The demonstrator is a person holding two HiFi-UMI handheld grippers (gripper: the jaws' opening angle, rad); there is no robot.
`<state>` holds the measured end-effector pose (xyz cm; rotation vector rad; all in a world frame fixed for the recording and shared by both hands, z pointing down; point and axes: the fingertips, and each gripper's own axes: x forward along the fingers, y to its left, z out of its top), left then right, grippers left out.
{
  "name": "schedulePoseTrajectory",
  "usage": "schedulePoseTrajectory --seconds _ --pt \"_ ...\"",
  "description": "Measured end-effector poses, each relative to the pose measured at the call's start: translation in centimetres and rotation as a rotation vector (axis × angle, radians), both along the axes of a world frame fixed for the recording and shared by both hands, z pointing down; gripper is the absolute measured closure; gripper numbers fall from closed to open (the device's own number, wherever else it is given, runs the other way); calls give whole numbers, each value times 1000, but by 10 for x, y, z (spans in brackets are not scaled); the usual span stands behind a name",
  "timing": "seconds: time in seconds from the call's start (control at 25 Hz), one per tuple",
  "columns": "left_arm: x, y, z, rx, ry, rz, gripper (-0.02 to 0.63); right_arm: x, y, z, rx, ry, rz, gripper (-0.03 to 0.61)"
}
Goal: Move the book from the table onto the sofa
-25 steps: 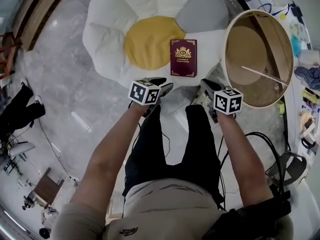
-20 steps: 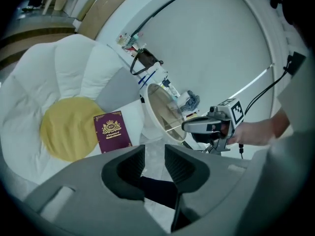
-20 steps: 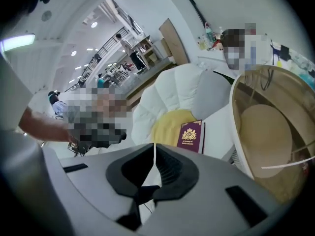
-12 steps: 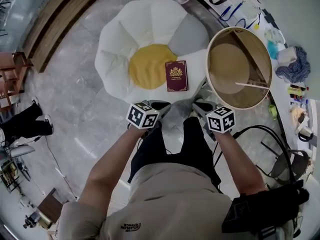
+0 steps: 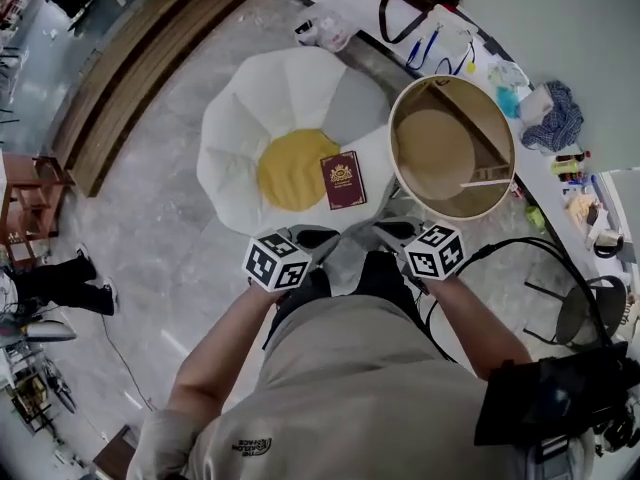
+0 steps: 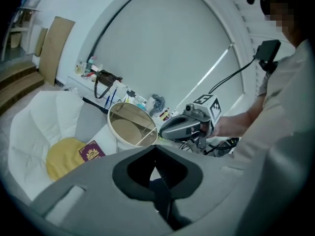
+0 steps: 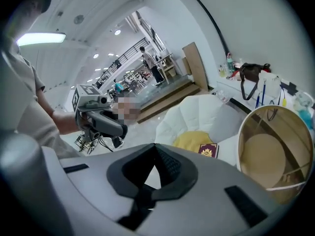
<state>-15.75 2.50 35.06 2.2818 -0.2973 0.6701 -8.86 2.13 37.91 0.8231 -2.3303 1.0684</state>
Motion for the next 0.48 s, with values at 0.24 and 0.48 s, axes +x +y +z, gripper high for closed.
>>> schedulePoseTrajectory --seconds 0.24,0.48 --pt "1 17 -46 87 11 68 606 -6 12 -46 78 1 0 565" --pt "-2 31 -68 145 25 121 606 -15 26 -74 129 11 15 565"
